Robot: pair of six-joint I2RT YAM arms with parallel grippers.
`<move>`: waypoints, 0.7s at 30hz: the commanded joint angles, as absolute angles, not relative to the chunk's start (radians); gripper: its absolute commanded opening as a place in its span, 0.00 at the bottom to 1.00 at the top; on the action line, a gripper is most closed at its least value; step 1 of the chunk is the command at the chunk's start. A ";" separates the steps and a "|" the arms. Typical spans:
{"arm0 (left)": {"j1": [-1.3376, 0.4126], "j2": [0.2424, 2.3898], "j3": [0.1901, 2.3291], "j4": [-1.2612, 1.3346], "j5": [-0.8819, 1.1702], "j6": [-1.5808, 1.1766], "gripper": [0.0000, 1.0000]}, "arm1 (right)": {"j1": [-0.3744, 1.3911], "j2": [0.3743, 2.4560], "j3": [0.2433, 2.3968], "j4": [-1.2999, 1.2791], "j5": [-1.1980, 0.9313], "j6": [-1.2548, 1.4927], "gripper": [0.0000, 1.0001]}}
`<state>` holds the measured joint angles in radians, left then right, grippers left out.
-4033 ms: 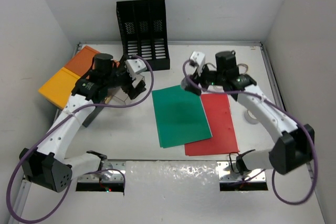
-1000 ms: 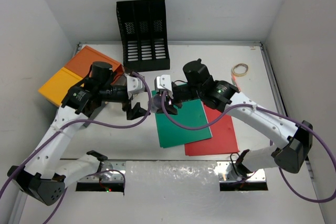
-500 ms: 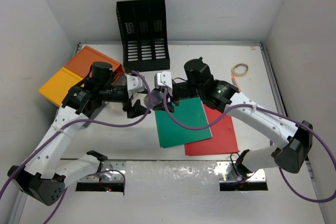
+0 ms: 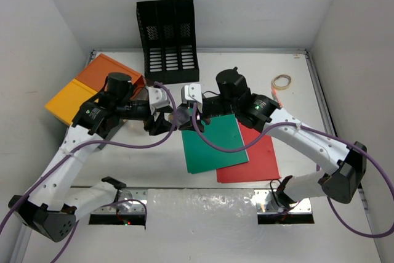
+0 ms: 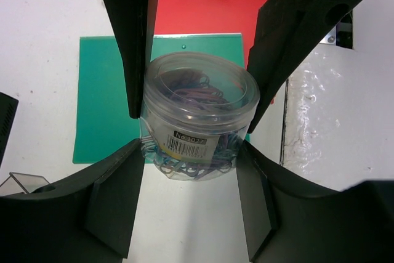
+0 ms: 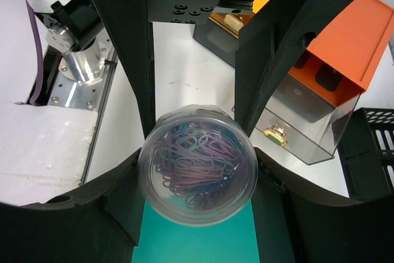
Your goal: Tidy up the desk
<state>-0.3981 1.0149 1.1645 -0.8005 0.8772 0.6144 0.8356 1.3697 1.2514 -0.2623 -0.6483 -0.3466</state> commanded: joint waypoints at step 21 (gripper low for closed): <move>-0.387 0.884 1.023 -0.469 0.474 0.222 0.00 | 0.845 1.330 1.117 -0.006 -0.223 -0.227 0.99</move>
<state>-0.3973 0.9119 1.0309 -0.5598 0.5678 0.2867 0.8429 1.3716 1.1473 -0.1066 -0.3222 -0.2695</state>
